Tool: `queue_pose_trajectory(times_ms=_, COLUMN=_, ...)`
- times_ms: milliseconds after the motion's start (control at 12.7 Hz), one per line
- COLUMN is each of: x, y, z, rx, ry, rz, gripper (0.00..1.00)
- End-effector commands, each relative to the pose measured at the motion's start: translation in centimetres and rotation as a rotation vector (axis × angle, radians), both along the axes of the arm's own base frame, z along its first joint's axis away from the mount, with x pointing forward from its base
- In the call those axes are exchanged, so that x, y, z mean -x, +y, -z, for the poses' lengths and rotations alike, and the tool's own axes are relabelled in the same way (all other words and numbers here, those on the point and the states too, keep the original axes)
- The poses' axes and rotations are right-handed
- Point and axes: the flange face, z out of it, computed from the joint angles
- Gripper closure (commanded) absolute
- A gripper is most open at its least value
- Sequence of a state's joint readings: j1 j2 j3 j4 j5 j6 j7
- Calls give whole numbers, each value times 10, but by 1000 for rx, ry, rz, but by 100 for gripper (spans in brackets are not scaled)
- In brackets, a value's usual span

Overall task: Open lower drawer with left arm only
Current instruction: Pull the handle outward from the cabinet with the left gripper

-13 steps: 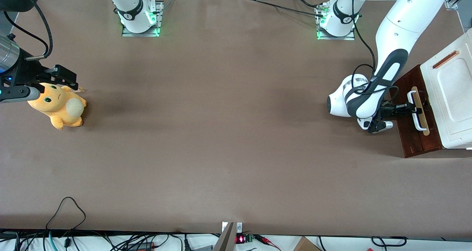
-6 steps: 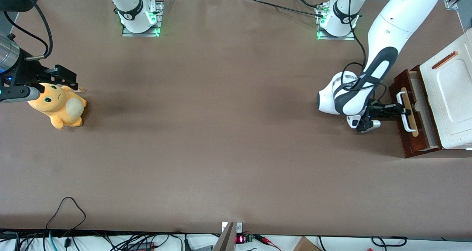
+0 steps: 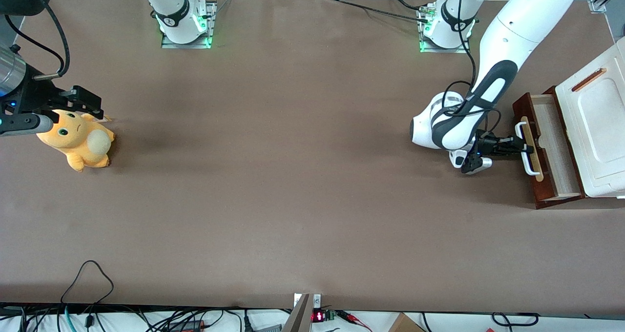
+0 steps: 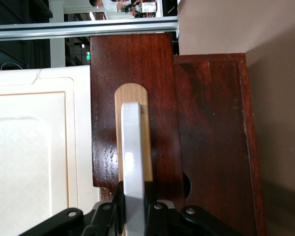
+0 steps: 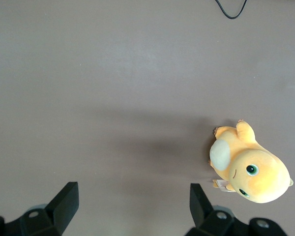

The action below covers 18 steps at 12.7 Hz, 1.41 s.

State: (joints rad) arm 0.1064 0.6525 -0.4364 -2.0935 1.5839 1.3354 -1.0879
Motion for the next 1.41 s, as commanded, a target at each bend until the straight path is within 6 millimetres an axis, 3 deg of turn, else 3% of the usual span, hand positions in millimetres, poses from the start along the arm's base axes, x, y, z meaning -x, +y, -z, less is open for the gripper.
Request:
queue_pose_trajectory(times_ms=0, x=-20, y=-59, z=-18, rx=22, ry=-19, rz=128, gripper=97)
queue_pose_trajectory(times_ms=471, x=-18, y=-73, z=-20, rx=34, ry=-10, rz=147, gripper=97)
queue_pose_trajectory(times_ms=1021, x=-17, y=-74, z=-19, rx=37, ry=-5, rz=148, gripper=97)
queue_pose_trajectory(times_ms=1100, x=-17, y=-74, z=-19, rx=37, ry=-5, rz=148, gripper=88)
queue_pose_trajectory(times_ms=1179, x=-16, y=-74, z=-16, rx=38, ry=1, rz=149, gripper=65)
queue_pose_trajectory(times_ms=1336, x=-16, y=-74, z=-15, rx=39, ry=4, rz=148, gripper=0)
